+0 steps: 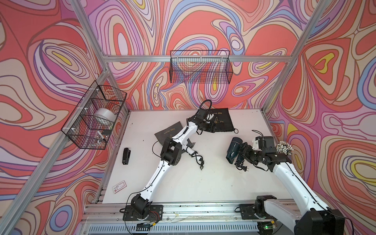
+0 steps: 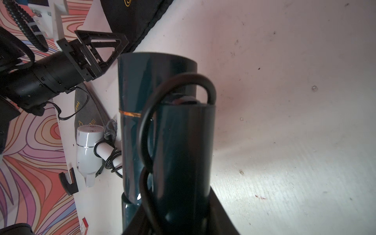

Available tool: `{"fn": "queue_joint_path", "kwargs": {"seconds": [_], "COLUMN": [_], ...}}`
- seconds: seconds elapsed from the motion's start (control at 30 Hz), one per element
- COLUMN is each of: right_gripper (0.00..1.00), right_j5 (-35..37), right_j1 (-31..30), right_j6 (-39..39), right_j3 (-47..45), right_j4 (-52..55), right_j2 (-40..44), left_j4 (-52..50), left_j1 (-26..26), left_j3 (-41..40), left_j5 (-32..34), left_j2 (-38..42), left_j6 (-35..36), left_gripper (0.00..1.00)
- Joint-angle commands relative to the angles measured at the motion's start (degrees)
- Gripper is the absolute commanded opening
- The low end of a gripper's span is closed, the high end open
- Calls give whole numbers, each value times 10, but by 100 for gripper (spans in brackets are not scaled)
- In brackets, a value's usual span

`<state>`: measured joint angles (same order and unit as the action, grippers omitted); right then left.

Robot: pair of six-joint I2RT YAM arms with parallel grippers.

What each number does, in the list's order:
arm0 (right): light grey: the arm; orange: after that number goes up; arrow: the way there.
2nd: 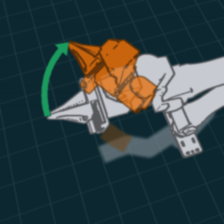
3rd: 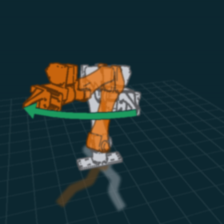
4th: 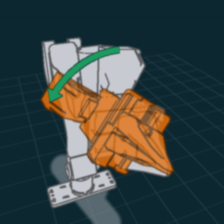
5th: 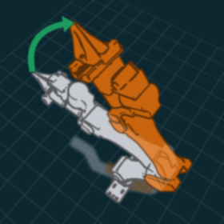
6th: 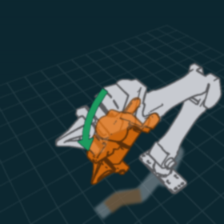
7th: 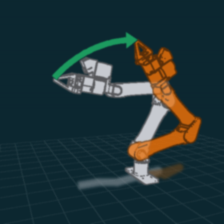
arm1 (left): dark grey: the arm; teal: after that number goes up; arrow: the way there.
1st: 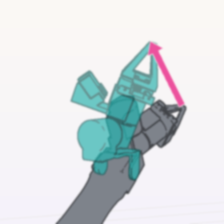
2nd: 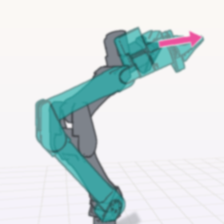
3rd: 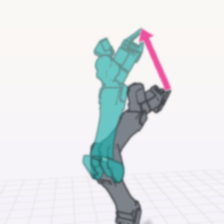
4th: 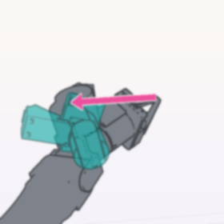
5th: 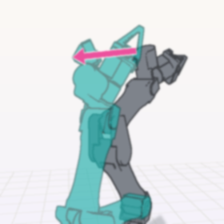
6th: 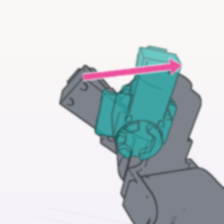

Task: Pack away hair dryers
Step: Move the drawstring bag to the center of the board.

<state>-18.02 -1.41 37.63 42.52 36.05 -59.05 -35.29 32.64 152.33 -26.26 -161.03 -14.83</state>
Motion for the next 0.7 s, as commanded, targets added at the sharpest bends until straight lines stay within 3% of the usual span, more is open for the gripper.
{"fn": "queue_joint_path", "kwargs": {"seconds": [0.0,0.2,0.47,0.67], "right_gripper": [9,9,9,9], "right_j5": [-10,-12,-8,-2], "right_j1": [4,5,8,12], "right_j6": [4,7,24,42], "right_j3": [23,20,-15,-61], "right_j4": [-24,-18,-6,0], "right_j2": [1,7,43,91], "left_j4": [-66,-118,-103,-40], "left_j1": [15,29,72,91], "left_j3": [-19,-95,-274,-427], "left_j5": [-34,-23,21,66], "left_j2": [-2,38,143,257], "left_j6": [15,33,32,-1], "left_gripper": [69,50,43,46]}}
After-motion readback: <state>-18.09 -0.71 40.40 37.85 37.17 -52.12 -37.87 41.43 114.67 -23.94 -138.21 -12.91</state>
